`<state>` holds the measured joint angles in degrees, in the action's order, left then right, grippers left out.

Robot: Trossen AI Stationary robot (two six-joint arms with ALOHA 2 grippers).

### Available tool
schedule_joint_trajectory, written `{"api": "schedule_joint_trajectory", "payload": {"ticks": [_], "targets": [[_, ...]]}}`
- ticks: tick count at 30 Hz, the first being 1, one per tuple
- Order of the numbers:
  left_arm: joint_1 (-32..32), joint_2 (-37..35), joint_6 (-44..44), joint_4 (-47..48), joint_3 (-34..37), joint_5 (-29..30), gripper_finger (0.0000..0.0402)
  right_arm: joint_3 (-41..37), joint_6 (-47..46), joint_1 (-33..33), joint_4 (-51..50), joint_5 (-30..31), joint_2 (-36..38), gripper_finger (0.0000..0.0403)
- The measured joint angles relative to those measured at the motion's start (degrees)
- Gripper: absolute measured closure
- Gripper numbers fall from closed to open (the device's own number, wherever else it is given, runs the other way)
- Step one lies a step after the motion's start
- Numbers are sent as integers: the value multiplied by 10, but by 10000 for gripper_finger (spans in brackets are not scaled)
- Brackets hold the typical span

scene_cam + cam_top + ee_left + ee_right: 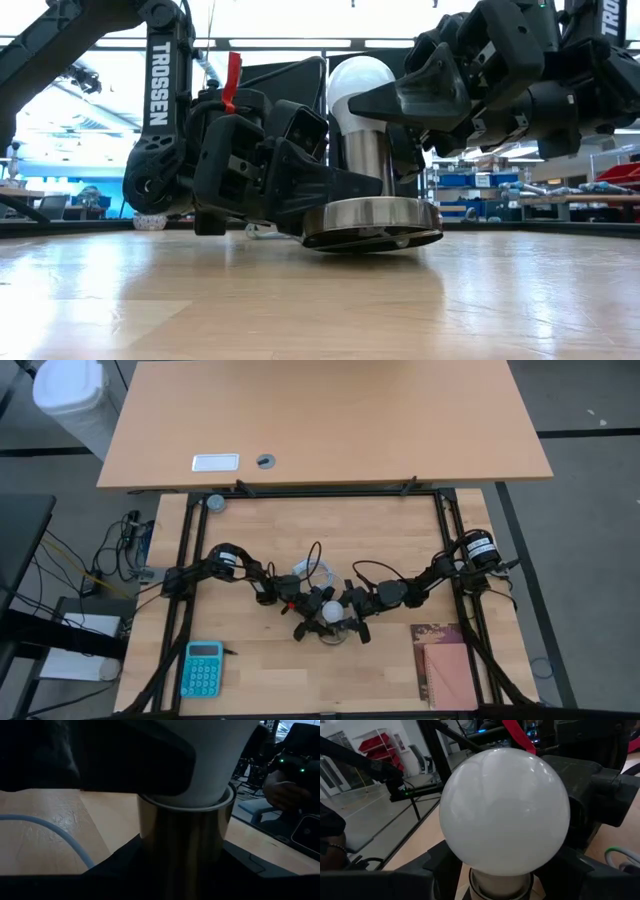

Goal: Screw lightbulb
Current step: Insert the white lightbulb into the lamp socket

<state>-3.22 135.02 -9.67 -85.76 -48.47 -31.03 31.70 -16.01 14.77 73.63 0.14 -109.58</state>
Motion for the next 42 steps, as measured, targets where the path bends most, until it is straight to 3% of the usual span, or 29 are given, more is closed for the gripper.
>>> {"api": "schedule_joint_trajectory", "payload": {"ticks": [19,28,42], "targets": [[0,0,0,2,0,14,204,1,16,3,-7,45,0,177],[0,0,0,3,0,14,204,1,15,3,-11,45,0,218],[0,0,0,4,0,21,204,1,5,6,-12,62,0,221]]}}
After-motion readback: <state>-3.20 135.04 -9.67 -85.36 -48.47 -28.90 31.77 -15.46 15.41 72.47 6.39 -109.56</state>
